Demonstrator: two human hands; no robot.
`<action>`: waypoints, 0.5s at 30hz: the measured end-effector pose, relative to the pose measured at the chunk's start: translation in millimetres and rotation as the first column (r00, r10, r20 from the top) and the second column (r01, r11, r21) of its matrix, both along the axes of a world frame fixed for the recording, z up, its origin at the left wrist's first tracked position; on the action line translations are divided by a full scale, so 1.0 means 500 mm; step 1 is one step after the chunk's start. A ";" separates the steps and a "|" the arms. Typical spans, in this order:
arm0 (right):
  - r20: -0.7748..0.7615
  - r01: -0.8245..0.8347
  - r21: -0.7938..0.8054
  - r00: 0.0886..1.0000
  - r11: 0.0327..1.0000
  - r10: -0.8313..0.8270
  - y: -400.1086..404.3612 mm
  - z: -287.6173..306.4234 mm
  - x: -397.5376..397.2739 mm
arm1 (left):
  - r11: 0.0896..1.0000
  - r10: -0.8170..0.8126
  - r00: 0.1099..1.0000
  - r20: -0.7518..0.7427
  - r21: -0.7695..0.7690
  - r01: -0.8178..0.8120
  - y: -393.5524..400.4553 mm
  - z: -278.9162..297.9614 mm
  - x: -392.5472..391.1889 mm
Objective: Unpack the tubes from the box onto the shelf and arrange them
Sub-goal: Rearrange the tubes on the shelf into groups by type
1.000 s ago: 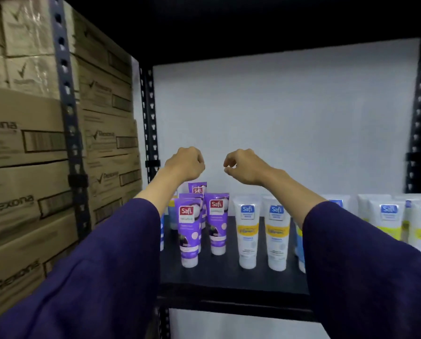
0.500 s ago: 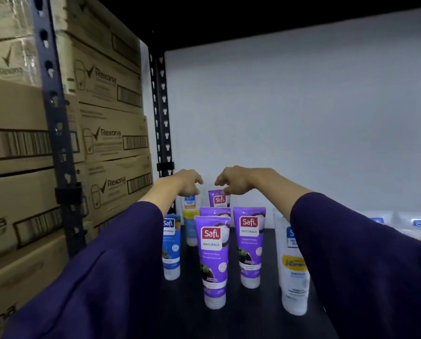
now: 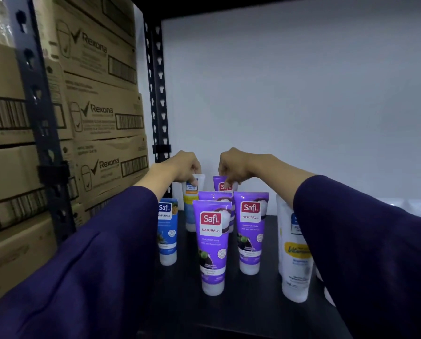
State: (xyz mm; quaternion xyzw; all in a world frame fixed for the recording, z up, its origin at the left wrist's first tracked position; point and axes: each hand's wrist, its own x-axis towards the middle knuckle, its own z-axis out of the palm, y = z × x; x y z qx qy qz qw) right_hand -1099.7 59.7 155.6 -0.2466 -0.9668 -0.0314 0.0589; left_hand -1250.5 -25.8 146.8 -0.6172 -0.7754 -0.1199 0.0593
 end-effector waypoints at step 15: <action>-0.741 0.200 0.090 0.668 0.976 -0.069 -0.089 0.129 0.173 | 0.779 -0.183 0.979 0.091 0.620 0.088 -0.134 0.186 0.177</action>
